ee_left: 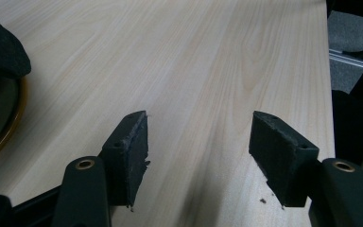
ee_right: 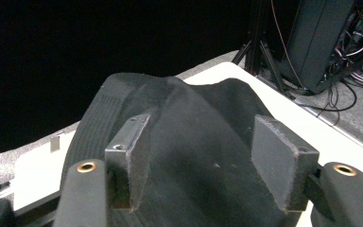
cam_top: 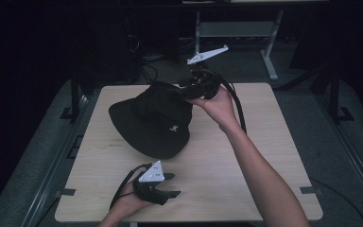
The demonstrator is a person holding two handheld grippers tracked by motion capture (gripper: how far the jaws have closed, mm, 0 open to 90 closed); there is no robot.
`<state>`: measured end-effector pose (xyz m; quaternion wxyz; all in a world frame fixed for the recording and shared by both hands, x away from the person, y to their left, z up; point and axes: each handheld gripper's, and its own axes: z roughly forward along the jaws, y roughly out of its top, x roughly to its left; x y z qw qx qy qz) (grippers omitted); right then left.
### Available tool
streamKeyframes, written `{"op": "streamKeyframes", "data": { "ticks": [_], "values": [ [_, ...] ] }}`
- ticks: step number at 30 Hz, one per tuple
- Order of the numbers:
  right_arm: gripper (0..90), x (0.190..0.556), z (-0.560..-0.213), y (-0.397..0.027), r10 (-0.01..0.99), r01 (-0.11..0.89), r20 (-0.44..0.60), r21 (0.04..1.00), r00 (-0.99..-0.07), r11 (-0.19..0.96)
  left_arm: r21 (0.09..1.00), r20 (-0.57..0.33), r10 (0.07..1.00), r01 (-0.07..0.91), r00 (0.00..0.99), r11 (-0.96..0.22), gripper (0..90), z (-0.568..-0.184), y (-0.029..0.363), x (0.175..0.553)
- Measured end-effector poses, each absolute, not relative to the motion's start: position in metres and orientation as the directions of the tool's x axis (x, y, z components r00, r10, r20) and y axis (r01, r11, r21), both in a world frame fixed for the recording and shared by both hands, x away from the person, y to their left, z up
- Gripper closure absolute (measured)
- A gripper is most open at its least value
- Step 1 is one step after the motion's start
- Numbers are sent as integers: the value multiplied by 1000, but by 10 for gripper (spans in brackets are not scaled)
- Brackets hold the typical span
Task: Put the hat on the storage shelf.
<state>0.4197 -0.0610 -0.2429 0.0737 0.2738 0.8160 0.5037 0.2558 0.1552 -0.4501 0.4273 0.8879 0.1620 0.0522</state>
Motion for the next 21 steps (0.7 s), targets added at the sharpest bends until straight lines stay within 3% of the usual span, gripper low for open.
{"op": "streamKeyframes", "data": {
  "ticks": [21],
  "values": [
    [317, 415, -256, -99, 543, 412, 201, 860, -816, 301, 777, -45, 341, 247, 939, -579, 343, -452, 155, 255]
  ]
}}
